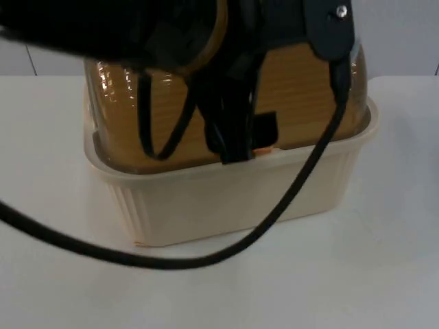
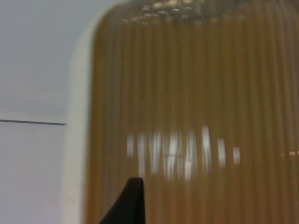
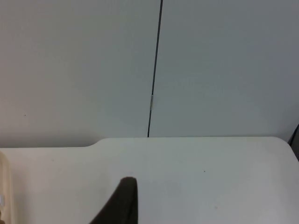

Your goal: Open the box lid with the left hand, place the block into the box with the right hand, then close the box lid with the left hand.

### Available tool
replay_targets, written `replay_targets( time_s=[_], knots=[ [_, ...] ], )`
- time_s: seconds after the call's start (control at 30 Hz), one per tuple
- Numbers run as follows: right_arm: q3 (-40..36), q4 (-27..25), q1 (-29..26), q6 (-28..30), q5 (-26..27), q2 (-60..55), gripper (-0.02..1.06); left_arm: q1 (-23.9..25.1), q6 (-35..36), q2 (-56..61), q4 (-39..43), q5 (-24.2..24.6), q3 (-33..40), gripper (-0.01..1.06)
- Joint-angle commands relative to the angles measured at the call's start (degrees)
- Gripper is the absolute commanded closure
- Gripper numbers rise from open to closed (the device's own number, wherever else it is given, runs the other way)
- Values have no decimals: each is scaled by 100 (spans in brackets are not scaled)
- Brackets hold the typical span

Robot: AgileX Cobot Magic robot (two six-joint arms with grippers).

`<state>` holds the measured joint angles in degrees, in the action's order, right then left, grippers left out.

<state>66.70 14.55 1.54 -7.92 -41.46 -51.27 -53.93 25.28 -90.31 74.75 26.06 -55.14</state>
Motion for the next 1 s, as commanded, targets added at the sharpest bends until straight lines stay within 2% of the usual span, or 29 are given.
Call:
replay_targets(
  time_s=[0.0,0.3,0.43,0.53,0.6,0.63,0.83,0.87,0.97],
  knots=[
    [30,46,-33,-22,117,18,6,-67,263,0,61,-182,154,2],
    [30,46,-33,-22,139,18,6,-559,592,-103,-235,-173,348,2],
    [30,35,-33,-22,139,18,6,-568,653,-353,-248,-245,350,5],
    [30,35,-33,-22,139,18,6,-568,653,-569,-177,-304,350,11],
    [30,35,-33,-22,129,18,6,-543,653,-684,-177,-409,350,20],
    [30,35,-33,-22,129,18,6,-543,653,-684,-177,-409,350,20],
    [30,35,-33,-22,117,18,6,-532,653,-731,49,-409,350,70],
    [30,35,-33,-22,117,18,6,-532,653,-731,49,-409,350,70],
    [30,35,-33,-22,90,18,6,-532,653,-744,234,-409,350,91]
  ],
)
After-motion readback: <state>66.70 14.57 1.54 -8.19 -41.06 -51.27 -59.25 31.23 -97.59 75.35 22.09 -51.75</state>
